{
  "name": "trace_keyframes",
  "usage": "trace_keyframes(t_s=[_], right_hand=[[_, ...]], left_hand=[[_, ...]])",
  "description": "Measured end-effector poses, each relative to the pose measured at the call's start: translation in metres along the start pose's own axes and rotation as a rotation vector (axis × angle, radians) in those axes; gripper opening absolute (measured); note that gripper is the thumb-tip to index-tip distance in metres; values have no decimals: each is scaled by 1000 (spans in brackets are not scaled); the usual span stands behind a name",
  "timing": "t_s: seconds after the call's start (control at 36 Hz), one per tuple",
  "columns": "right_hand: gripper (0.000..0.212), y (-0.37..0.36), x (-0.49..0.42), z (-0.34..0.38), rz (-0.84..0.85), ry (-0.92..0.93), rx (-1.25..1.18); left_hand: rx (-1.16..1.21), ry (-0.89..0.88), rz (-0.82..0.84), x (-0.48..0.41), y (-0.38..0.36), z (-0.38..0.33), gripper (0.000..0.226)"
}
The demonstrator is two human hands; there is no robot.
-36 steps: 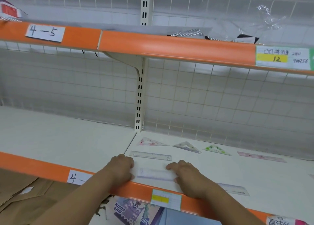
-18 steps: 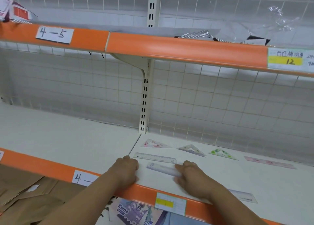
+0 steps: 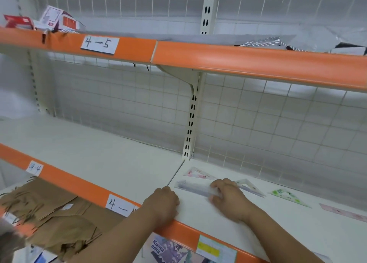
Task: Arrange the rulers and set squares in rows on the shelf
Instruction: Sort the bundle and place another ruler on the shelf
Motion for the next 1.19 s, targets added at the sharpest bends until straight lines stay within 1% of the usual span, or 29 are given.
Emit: trace_keyframes(t_s=[0.33, 0.44, 0.64, 0.75, 1.0, 1.19], right_hand=[[34, -5, -27, 0, -20, -5, -3], [32, -7, -32, -2, -17, -25, 16], [30, -11, -35, -6, 26, -54, 26], [35, -11, -36, -7, 40, -63, 19], [29, -10, -33, -2, 26, -53, 48], [29, -8, -24, 2, 12, -71, 98]], left_hand=[[15, 25, 0, -3, -1, 1, 40], [-2, 26, 6, -2, -2, 1, 38], [6, 35, 13, -3, -3, 2, 37], [-10, 33, 17, -4, -3, 1, 37], [-70, 32, 25, -6, -3, 1, 40], [-79, 30, 15, -7, -5, 2, 39]])
Point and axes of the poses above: each hand's wrist, its own x-axis away from the middle knuckle, its own y-axis out of the back of the hand, z = x × y, the point moved 4 cm from there along -x, towards the middle knuckle, and after that the axes turned 14 degrees about z, right-handed, at the moved point
